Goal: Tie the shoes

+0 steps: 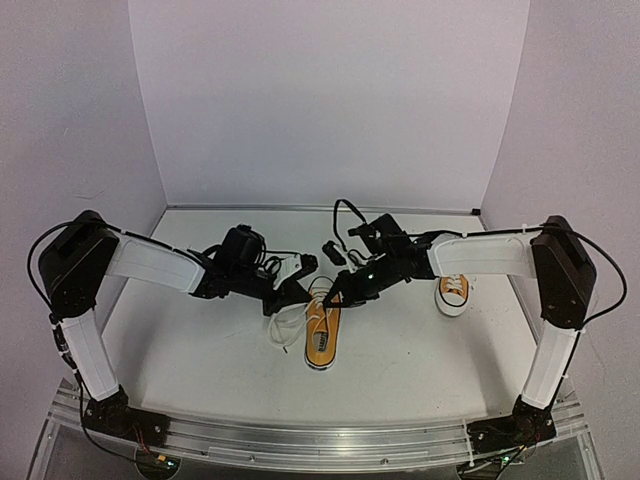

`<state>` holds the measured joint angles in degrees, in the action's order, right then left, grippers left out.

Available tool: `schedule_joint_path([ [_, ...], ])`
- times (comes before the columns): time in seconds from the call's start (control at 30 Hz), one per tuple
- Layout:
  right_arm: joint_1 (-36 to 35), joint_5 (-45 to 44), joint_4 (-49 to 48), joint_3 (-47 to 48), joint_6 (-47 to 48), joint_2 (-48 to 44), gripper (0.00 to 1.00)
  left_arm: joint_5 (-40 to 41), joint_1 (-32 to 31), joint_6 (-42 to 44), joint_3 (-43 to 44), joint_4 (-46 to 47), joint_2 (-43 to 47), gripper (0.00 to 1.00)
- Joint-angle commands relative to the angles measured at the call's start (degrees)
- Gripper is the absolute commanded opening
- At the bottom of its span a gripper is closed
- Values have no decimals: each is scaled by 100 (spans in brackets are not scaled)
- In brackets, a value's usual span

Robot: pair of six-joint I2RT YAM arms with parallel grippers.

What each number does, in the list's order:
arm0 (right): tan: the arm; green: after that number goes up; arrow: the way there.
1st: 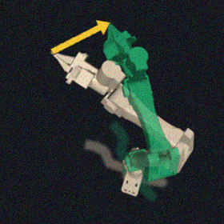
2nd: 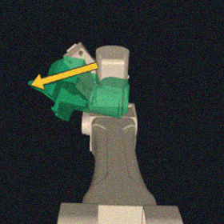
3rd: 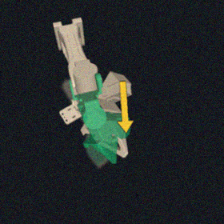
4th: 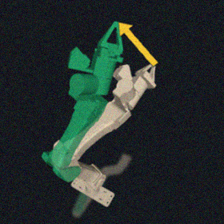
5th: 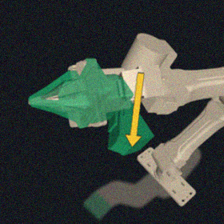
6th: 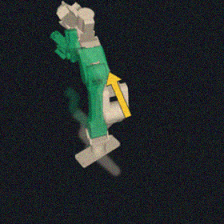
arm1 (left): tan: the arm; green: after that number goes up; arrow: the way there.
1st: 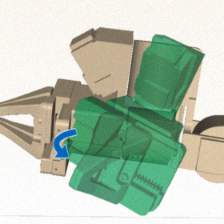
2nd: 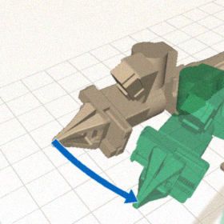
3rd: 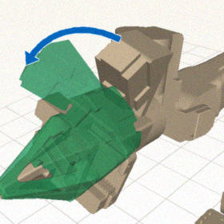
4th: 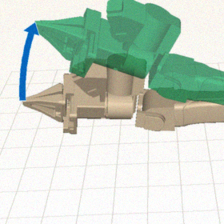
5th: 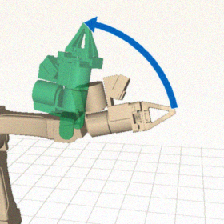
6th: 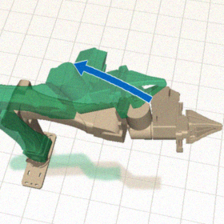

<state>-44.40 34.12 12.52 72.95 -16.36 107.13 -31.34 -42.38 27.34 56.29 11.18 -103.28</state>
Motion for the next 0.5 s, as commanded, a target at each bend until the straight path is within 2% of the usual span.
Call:
schedule_joint_path([
  [0.0,-7,118,-259,-25,107,-398,0,-318,-170,468,384,-59,-184,0],
  [0.33,-7,-40,-250,-27,94,-398,0,-1063,-321,520,-152,-60,357,0],
  [0.47,-7,-29,-250,25,52,-327,2,-1168,-422,454,-168,69,297,0],
])
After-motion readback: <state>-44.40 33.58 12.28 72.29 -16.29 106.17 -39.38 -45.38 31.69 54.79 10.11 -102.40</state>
